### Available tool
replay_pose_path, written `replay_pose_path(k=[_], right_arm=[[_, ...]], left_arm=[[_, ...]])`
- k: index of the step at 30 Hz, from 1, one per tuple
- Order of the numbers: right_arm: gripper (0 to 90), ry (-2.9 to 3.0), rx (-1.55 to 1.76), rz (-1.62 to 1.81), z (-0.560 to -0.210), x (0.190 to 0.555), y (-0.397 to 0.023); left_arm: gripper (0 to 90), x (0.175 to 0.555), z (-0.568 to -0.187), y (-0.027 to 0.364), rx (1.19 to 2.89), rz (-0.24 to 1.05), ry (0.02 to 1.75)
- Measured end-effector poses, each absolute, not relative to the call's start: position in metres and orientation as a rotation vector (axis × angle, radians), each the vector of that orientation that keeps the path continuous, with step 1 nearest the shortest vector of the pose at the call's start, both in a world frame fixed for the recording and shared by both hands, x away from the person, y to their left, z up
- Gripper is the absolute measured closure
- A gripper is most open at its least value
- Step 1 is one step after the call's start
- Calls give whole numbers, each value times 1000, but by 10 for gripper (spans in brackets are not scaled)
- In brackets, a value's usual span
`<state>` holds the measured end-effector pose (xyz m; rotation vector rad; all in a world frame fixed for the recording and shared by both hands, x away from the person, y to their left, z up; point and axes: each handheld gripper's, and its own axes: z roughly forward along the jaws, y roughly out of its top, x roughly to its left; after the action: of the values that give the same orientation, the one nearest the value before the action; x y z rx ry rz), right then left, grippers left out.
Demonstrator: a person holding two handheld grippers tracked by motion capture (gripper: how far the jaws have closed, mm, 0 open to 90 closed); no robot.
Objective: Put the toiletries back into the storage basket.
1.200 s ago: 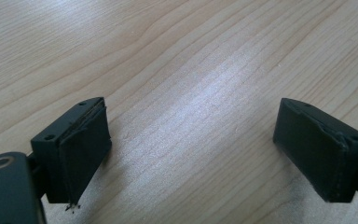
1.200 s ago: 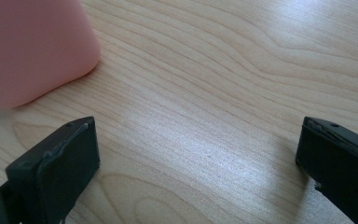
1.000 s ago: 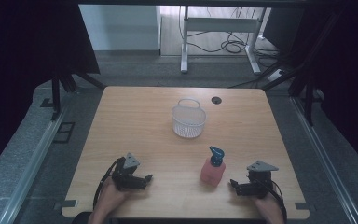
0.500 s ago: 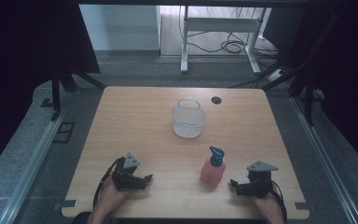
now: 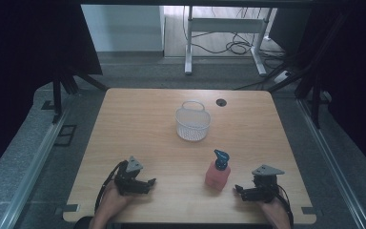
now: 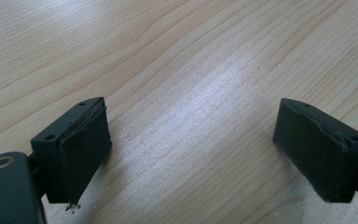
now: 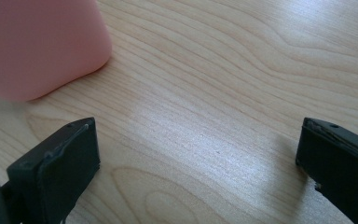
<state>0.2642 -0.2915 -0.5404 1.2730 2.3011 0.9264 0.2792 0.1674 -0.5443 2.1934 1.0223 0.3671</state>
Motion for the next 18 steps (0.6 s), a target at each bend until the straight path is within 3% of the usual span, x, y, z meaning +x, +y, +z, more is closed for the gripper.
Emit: replay_pose_path(k=[18], right_arm=[[0,2311,1220,952,-529,255,-288]], left_arm=[[102,279,-544,167,2193,367,1023]])
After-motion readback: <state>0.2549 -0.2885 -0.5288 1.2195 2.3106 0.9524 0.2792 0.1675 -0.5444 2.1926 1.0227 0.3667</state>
